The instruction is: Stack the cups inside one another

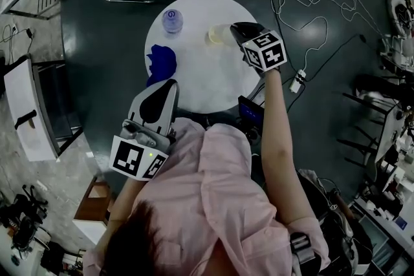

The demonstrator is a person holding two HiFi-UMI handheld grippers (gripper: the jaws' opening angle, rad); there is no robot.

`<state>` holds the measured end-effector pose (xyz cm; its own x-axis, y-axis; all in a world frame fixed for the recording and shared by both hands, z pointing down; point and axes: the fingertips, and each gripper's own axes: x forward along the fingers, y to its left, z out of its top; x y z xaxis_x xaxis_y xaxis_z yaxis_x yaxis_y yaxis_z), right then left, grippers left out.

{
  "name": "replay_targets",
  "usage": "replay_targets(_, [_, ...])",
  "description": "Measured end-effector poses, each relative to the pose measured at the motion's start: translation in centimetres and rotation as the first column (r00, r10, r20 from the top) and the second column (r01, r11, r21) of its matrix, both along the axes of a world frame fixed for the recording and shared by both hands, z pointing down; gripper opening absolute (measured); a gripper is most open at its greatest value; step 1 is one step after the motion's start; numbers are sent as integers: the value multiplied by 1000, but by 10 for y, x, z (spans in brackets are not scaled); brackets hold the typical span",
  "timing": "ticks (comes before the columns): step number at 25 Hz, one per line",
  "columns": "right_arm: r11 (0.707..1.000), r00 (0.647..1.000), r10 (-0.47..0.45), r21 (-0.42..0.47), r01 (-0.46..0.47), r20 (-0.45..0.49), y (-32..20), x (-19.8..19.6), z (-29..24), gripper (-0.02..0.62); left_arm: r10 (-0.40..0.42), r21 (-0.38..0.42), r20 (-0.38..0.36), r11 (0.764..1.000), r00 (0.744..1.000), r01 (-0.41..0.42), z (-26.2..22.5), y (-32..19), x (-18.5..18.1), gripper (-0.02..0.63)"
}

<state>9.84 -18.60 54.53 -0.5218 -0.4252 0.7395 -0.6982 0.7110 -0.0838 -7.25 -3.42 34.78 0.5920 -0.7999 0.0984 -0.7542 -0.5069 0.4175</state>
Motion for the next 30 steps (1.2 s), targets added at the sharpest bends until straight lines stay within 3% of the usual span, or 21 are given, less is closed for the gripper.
replay_targets(30, [997, 998, -30, -71, 27, -54, -1, -10, 41, 43, 18, -12, 21, 1000, 1000, -17, 5, -2, 4, 15])
